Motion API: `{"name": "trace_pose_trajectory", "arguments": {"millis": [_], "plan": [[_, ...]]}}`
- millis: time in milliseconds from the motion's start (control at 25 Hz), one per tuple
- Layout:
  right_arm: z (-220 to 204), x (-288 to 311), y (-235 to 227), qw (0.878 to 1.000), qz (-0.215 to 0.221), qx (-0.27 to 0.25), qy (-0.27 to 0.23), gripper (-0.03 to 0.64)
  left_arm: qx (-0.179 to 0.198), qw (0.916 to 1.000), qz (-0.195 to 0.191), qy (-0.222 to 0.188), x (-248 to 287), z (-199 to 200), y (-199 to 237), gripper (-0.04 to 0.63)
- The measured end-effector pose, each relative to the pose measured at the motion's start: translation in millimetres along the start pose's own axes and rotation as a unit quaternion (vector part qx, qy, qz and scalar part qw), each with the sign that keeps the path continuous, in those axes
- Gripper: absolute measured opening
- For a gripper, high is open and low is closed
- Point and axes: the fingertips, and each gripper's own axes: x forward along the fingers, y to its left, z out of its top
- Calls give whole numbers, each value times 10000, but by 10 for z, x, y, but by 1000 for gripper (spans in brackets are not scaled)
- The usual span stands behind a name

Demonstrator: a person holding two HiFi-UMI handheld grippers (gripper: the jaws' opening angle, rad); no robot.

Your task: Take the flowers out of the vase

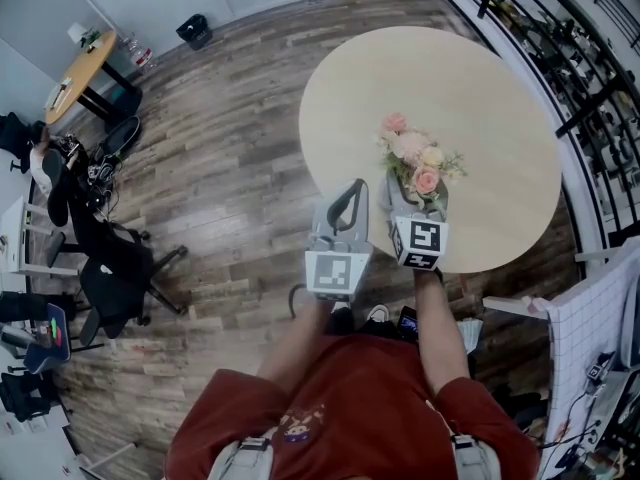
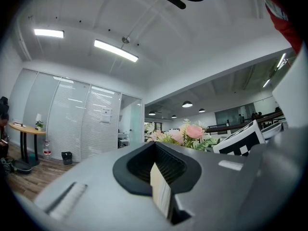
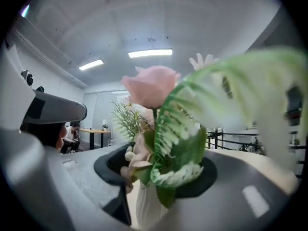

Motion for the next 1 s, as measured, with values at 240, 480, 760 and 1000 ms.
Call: {"name": "trace_pose_trajectory", "arguments": {"millis": [240,480,760,1000], "plan": [[18,-14,10,10000,-23,-35,-39,210,15,10000,-24,-28,9,1,-5,5],[41,-39,21,10000,-25,-47,-77,189,-8,10000,-44,-19,2,2,-3,5],[96,-80,20,9999,8,-55,-141,181,-36,9999,-83,-45,23,10,-27,5],[149,-119,16,9998,1,-80,-174,175,-41,9999,-132,-72,29,20,-38,5]]}}
